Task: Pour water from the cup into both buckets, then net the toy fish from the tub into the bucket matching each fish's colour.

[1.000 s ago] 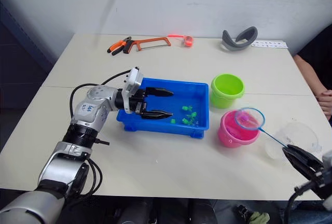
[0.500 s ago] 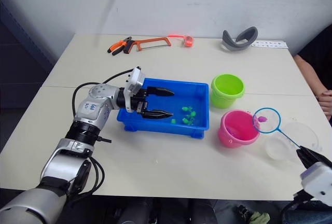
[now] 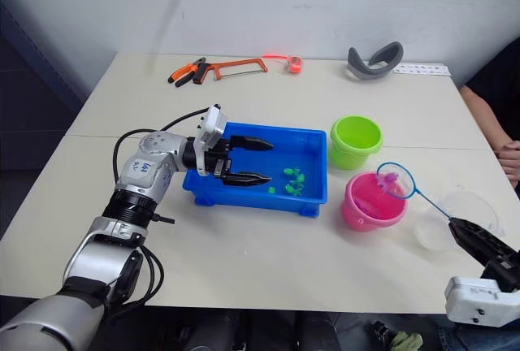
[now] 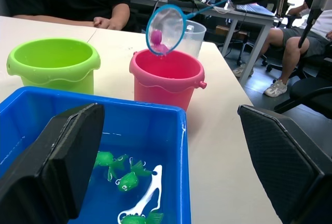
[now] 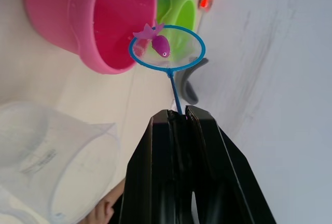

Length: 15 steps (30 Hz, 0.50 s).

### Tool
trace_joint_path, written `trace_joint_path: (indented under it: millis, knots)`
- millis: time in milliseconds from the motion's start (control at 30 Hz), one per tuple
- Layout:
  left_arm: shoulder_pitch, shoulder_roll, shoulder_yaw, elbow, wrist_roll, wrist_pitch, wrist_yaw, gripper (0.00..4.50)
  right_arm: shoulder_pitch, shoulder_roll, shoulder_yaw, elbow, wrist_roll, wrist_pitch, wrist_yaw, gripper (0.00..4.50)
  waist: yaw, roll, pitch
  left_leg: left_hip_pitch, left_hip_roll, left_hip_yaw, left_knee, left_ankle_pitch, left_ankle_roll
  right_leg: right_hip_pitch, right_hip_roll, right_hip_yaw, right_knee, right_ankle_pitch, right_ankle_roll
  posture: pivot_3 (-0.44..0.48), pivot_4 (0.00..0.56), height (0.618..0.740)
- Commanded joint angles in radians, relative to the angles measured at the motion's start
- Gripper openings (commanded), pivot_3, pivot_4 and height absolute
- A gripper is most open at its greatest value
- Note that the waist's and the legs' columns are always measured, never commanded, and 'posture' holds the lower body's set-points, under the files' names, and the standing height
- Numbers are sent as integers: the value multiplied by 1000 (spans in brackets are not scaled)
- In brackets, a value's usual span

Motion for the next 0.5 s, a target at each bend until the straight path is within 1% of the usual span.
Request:
trace_joint_path:
  millis: [33, 200, 400, 500]
  knots:
    - [-19, 0, 20, -16, -3, -9, 6, 4479, -15, -15, -58, 1, -34, -39, -47, 0, 0, 0, 0, 0, 0, 0, 0, 0, 0, 0, 0, 0, 0, 0, 0, 0, 150, 740]
    - [-23, 1, 24, -13, -3, -9, 13, 4479, 15, -29, -28, 3, -61, -94, -45, 0, 2, 0, 0, 0, 0, 0, 0, 0, 0, 0, 0, 0, 0, 0, 0, 0, 150, 740]
    - [-24, 0, 26, -16, -4, -5, 20, 4479, 34, -45, -9, 48, -88, -158, -60, 0, 1, 0, 0, 0, 0, 0, 0, 0, 0, 0, 0, 0, 0, 0, 0, 0, 150, 740]
    - [-26, -2, 27, -14, -5, -6, 25, 4479, 7, -41, -36, 61, -128, -174, -101, 0, 0, 0, 0, 0, 0, 0, 0, 0, 0, 0, 0, 0, 0, 0, 0, 0, 150, 740]
